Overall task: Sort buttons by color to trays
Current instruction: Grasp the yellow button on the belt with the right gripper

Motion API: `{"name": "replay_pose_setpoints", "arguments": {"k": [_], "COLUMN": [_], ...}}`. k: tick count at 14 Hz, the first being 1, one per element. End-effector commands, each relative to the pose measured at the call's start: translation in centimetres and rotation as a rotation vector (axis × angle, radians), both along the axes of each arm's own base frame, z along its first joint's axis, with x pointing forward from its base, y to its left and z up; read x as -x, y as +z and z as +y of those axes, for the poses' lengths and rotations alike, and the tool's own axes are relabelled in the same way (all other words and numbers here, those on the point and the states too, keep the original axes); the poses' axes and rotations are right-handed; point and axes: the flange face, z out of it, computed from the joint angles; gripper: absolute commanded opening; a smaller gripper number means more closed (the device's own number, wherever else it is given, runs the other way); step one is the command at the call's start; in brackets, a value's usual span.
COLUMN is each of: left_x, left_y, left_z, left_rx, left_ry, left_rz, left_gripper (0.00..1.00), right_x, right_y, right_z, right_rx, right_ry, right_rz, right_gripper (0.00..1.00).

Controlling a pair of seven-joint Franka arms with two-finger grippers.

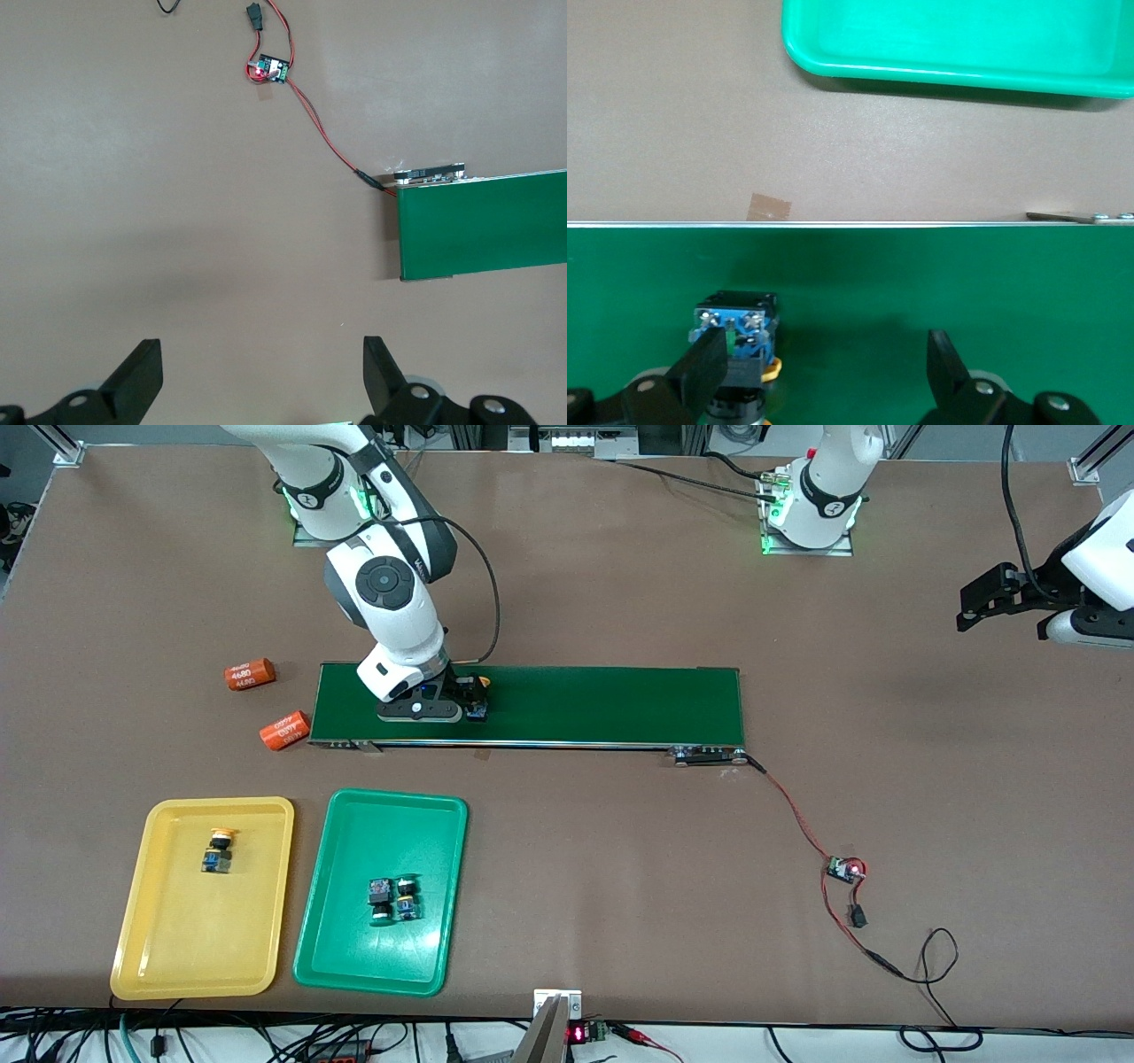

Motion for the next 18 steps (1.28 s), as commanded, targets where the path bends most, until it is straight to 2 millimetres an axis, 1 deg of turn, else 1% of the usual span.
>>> {"name": "replay_pose_setpoints", "arguments": {"k": [1, 4, 6, 9, 10, 11, 12, 13, 14, 15, 16, 17, 18], "left_x": [-0.2, -0.2, -0.2, -0.2, -0.2, -0.2, -0.2, -0.2, -0.2, -0.2, -0.2, -0.2, -0.2], "left_y": [0.5, 0.5, 0.5, 0.6, 0.6, 0.5, 0.6, 0.6, 0.6, 0.6, 0.6, 0.6, 0.6], "left_z": [0.1, 0.0, 0.0, -0.2, -0.2, -0.1, 0.0, 0.0, 0.0, 0.0, 0.0, 0.0, 0.1], "left_rx": [0.004, 0.005, 0.005, 0.003, 0.005, 0.005, 0.005, 0.005, 0.005, 0.005, 0.005, 0.005, 0.003], "left_ry": [-0.013, -0.016, -0.018, -0.022, -0.022, -0.022, -0.019, -0.019, -0.021, -0.021, -0.021, -0.019, -0.021], "left_rz": [0.002, 0.002, 0.002, -0.001, -0.001, 0.002, -0.001, -0.001, -0.001, -0.001, -0.001, -0.001, -0.001], "left_gripper": [1.00, 1.00, 1.00, 1.00, 1.00, 1.00, 1.00, 1.00, 1.00, 1.00, 1.00, 1.00, 1.00], "right_x": [0.5, 0.5, 0.5, 0.4, 0.5, 0.4, 0.4, 0.4, 0.4, 0.3, 0.3, 0.3, 0.2], "right_y": [-0.3, -0.5, -1.4, -1.9, -2.4, -2.5, -3.0, -3.1, -3.0, -2.9, -2.8, -2.9, -2.8], "right_z": [0.3, 0.5, 0.4, 0.5, 0.5, 0.6, 0.7, 0.6, 0.6, 0.6, 0.6, 0.6, 0.5], "right_rx": [-0.002, -0.006, -0.006, -0.012, -0.012, -0.020, -0.022, -0.022, -0.021, -0.021, -0.020, -0.020, -0.019], "right_ry": [0.004, 0.008, 0.007, 0.009, 0.011, 0.014, 0.014, 0.011, 0.011, 0.008, 0.005, 0.005, 0.003], "right_rz": [-0.013, -0.014, -0.007, -0.010, -0.007, -0.014, -0.013, -0.011, -0.010, -0.011, -0.010, -0.009, -0.009], "right_gripper": [1.00, 1.00, 1.00, 1.00, 1.00, 0.94, 0.74, 0.43, 0.21, 0.08, 0.02, 0.00, 0.00]}}
